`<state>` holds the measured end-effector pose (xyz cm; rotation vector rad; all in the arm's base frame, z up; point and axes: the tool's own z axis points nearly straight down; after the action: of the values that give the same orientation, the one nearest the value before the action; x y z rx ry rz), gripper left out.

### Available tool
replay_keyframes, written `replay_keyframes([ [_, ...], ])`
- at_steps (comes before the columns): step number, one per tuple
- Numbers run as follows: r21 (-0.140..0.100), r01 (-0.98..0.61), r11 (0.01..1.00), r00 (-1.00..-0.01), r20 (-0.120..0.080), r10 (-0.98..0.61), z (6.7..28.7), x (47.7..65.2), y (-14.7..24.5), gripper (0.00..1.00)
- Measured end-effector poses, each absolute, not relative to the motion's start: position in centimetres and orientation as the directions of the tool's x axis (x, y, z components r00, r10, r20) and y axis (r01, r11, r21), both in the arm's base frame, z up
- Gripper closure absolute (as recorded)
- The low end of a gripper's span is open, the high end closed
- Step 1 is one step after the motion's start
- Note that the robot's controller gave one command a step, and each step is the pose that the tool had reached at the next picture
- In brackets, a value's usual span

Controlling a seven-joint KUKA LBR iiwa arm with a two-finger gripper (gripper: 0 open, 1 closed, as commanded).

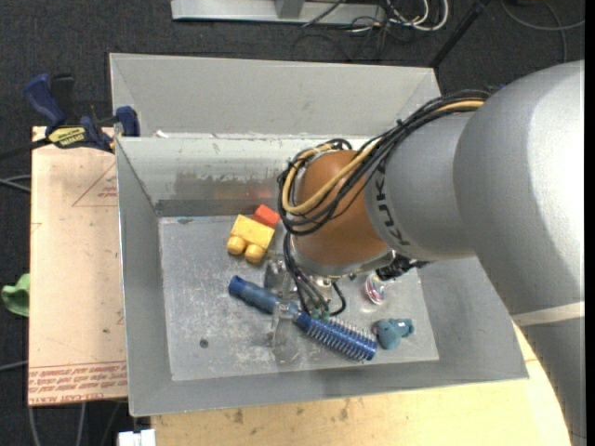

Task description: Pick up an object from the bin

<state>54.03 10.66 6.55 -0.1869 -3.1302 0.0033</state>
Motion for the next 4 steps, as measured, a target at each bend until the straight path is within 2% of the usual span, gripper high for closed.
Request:
replay_keyframes([
  [1,0.002,0.174,0.985,-0.985,-0.002,0.174,10.1,53.4,10.7,0.00],
  [2,0.001,0.305,0.952,-0.952,0.002,0.305,9.9,52.2,11.1,0.00],
  [3,0.000,0.335,0.942,-0.942,0.003,0.335,6.8,53.0,10.0,0.00],
  [4,0.002,0.335,0.942,-0.942,0.001,0.335,6.8,53.0,10.1,0.00],
])
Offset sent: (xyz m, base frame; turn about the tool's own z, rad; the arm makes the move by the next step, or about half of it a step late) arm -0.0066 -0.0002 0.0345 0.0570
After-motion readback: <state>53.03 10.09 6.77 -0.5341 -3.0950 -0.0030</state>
